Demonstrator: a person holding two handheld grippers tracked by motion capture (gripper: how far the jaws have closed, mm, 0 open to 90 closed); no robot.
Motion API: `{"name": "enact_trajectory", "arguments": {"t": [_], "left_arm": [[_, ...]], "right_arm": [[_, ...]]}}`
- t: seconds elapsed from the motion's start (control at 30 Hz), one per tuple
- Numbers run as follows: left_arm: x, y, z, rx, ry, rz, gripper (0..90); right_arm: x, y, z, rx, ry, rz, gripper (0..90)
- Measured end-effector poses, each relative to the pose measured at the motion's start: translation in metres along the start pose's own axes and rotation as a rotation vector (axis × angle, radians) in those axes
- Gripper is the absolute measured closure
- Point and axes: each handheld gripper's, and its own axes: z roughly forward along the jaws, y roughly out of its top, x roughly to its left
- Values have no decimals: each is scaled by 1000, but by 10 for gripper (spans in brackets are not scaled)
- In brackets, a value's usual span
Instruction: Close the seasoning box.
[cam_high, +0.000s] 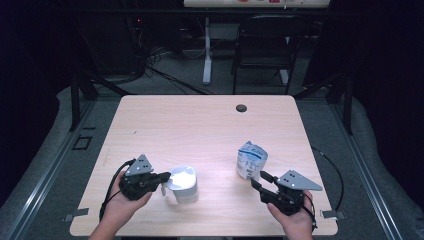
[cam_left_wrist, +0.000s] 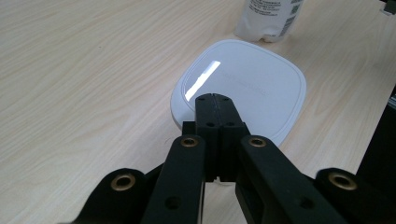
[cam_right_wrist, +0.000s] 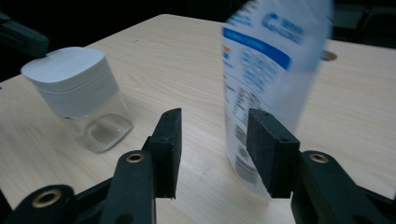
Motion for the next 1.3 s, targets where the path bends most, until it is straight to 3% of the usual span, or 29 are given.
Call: {"name": "enact_trajectory", "arguments": {"t": [0.07, 0.17, 0.4, 0.67, 1.3], "left_arm": [[0, 0, 1, -8, 1, -3, 900], [0, -1, 0, -8, 4, -2, 900], [1, -1, 0, -2, 3, 0, 900], [1, -1, 0, -4, 3, 0, 900], [2, -2, -1, -12, 3, -8, 900]], "right_arm": [[9, 9, 2, 5, 13, -36, 582], [21, 22, 4, 9, 74, -48, 613], [39, 42, 17, 52, 134, -110, 714], [46, 44, 41, 110, 177, -129, 830], [66, 51, 73, 145, 231, -183, 900]]}}
